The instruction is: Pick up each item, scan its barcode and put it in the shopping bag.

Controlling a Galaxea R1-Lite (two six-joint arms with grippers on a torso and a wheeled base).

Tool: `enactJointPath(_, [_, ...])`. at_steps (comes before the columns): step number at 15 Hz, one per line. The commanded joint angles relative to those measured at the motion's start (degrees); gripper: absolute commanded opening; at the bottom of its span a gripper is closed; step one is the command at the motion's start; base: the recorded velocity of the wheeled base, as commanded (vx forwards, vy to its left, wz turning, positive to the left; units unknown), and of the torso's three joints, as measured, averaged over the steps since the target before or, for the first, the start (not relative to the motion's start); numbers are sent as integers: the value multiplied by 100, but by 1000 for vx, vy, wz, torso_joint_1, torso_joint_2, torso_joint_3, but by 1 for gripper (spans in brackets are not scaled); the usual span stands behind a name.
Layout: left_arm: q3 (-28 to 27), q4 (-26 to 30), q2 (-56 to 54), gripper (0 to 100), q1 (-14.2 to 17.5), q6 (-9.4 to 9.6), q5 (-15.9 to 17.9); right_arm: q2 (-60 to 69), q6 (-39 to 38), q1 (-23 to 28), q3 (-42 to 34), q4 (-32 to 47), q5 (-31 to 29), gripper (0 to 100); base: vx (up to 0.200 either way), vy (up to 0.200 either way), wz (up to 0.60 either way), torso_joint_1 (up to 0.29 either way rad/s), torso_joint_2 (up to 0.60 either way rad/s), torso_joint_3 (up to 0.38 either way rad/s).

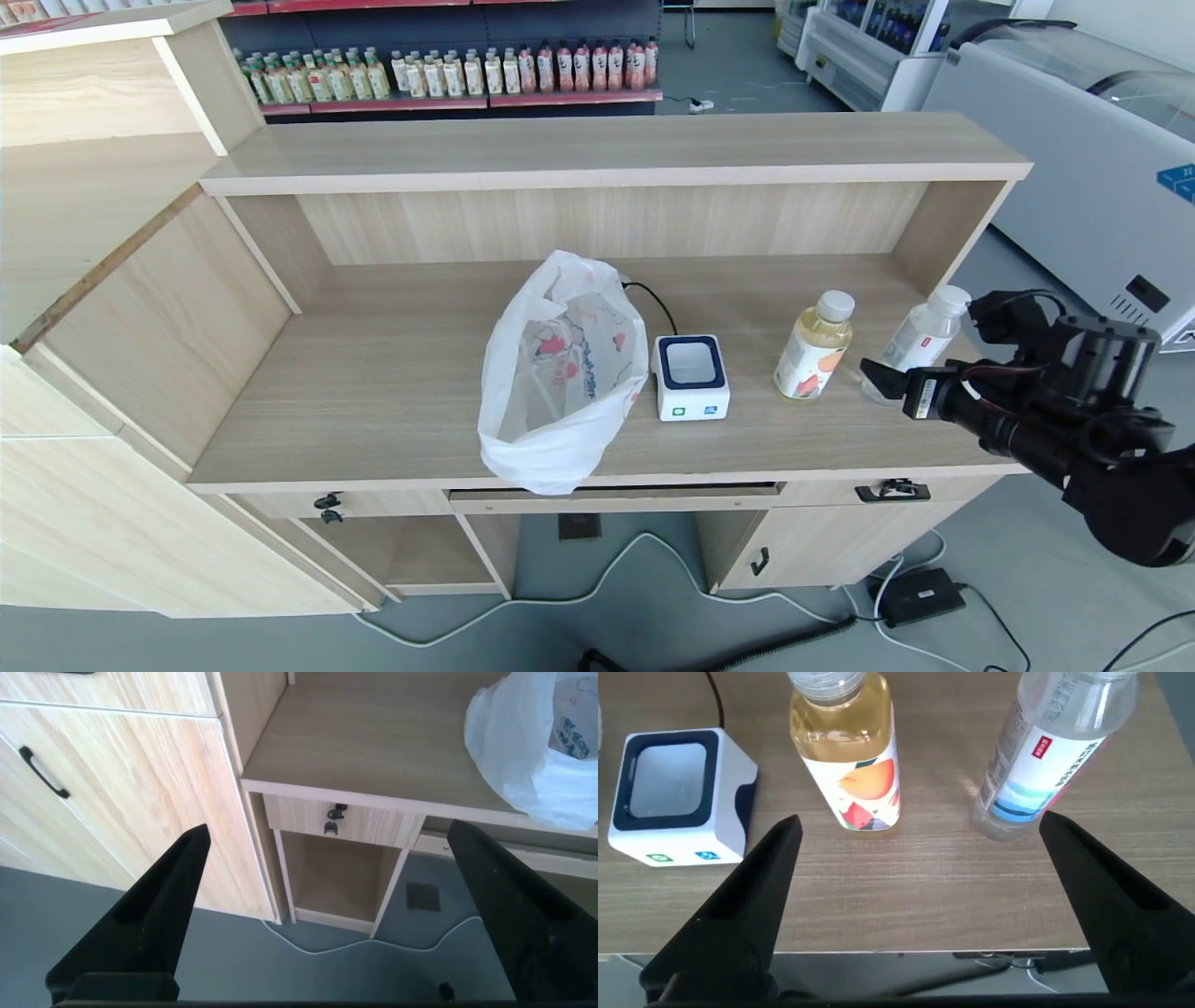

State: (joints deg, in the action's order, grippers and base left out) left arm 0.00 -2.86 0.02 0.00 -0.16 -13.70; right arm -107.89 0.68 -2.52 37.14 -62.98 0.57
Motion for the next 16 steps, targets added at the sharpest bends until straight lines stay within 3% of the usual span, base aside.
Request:
enactJointPath(1, [0,-4,-2,100,0,-2,-10,-496,108,-73,390,-13,-31,100,0,0,0,0,0,0])
enactJointPath(16, [0,-4,-2,100,0,-2,-1,-2122,81,-416,2227,-4,-92,100,0,0,0,0,0,0])
